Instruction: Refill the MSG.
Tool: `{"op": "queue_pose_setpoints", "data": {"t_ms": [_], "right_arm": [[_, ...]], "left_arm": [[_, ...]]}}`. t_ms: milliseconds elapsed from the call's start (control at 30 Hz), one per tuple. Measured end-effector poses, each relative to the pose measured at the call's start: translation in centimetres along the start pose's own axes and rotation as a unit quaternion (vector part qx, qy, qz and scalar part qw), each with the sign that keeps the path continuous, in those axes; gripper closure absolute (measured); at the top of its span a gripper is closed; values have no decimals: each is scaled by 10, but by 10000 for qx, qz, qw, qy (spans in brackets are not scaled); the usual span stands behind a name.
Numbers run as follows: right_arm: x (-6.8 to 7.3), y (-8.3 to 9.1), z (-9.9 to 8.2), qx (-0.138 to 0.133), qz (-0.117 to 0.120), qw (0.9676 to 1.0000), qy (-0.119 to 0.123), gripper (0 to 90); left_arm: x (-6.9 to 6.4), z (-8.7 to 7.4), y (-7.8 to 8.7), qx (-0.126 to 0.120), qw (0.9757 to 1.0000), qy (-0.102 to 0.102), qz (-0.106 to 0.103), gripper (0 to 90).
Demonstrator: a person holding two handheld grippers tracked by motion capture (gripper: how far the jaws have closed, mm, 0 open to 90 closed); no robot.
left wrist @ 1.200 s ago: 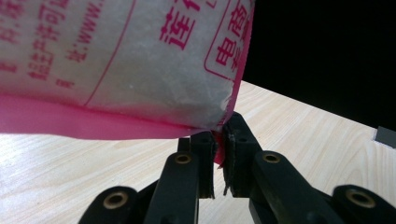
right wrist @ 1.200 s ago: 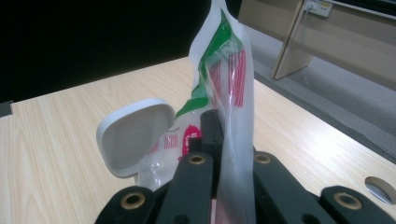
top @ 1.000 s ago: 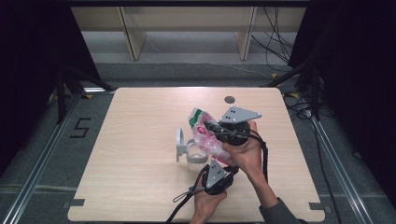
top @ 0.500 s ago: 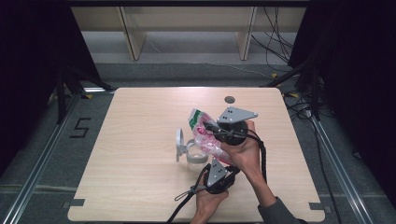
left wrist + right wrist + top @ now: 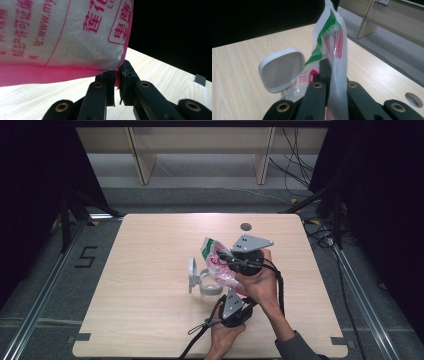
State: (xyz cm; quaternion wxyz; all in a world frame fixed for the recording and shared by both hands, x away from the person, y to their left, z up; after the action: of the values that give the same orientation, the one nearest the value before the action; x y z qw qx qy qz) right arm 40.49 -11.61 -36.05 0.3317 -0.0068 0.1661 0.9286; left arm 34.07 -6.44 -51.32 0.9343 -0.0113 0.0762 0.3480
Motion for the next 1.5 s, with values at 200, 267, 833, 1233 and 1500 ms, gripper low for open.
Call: {"op": "queue_pose_setpoints", "data": {"t_ms": [200, 267, 833, 1233, 1500], "right_arm": [[2, 0, 0, 72, -42, 9999, -121, 900], [2, 0, 0, 80, -35, 9999, -142, 900], [0, -4, 1, 144, -19, 9999, -72, 900], [3, -7, 2, 218, -5, 9998, 23, 900], [3, -8, 2, 261, -71, 9996, -12, 900]], "left_arm": [[0, 0, 0, -4, 10000, 18, -11, 832], [1, 0, -1, 5, 10000, 23, -14, 832], [0, 1, -4, -46, 10000, 73, -44, 833], [-1, 2, -5, -89, 9999, 115, -47, 834], [0, 3, -9, -133, 9998, 142, -44, 834]]}}
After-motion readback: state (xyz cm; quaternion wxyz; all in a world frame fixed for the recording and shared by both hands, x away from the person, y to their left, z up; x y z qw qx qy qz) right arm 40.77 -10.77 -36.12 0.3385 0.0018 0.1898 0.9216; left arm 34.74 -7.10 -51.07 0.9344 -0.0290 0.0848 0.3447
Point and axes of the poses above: each handheld gripper's, and its own axes: y roughly backward along the jaws, z roughly out of its top, x roughly to its left, the point moved 2 cm from there along -y, roughly forward along the jaws, and after that the axes turned 9 degrees about -x, right-handed, at the moved point
